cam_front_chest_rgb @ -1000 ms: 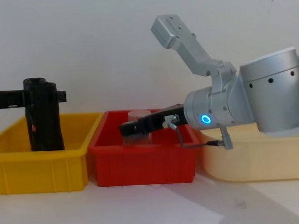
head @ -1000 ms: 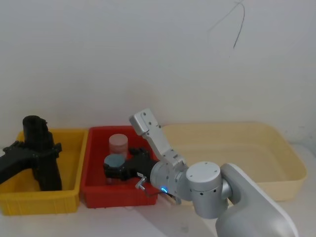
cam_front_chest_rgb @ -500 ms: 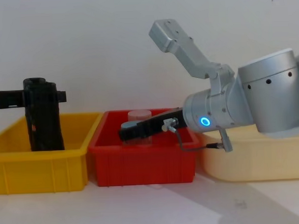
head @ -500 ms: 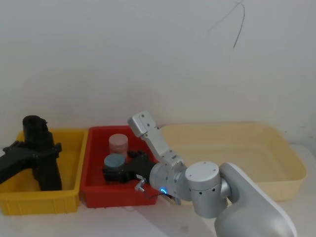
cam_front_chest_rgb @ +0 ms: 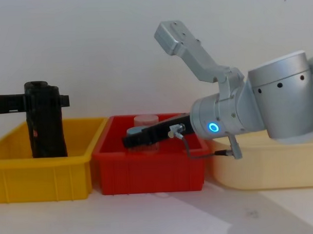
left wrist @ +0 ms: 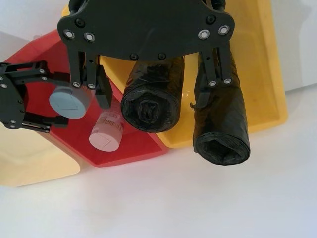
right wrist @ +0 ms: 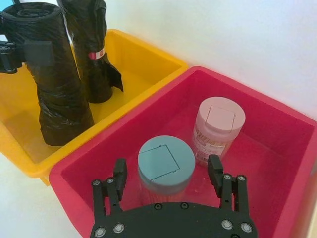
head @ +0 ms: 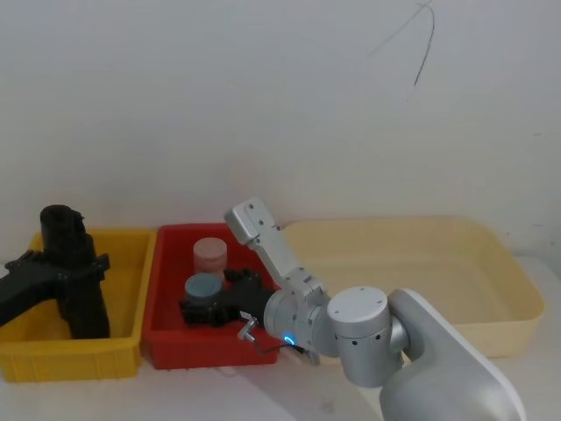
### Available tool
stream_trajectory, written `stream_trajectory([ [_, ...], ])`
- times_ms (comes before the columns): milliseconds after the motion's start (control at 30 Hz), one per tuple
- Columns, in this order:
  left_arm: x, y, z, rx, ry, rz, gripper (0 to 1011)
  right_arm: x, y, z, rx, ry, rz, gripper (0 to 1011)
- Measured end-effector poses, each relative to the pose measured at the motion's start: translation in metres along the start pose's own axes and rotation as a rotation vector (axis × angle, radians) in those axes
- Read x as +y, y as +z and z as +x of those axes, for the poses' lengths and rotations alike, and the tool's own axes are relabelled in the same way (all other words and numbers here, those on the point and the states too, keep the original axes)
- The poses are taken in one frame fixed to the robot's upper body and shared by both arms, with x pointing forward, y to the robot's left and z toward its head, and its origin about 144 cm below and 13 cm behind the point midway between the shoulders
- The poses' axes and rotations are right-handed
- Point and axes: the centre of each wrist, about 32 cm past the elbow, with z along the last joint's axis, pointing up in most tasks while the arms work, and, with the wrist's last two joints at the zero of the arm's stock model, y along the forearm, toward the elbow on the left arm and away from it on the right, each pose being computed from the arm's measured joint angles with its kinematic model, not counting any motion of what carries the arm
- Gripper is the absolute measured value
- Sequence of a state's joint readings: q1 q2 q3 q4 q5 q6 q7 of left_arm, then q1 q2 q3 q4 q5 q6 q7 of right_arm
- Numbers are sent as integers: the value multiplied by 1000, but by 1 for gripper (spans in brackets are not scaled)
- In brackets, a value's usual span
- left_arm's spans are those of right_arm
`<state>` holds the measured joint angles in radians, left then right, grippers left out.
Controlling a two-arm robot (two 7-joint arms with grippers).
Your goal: Pick up the garbage bag with the one hand and transfer it to the other hand.
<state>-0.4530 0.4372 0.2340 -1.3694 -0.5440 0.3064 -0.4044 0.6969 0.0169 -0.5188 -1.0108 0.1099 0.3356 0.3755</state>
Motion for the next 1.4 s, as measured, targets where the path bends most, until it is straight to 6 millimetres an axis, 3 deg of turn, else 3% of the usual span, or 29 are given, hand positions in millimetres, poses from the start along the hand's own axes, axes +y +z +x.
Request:
stream_trajectory([
  [133,0,0,0,0,0,0,1000,0,0,0,0,1,0,984],
  [567,0,0,0,0,0,0,1000,0,0,0,-1,4,0,663],
  [1100,0,0,0,0,0,0,992,0,0,0,0,5,0,663],
  [1267,0,0,0,0,0,0,906,0,0,0,-1,5,0,663],
  [1400,0,0,0,0,0,0,774,0,0,0,0,5,-1,663],
])
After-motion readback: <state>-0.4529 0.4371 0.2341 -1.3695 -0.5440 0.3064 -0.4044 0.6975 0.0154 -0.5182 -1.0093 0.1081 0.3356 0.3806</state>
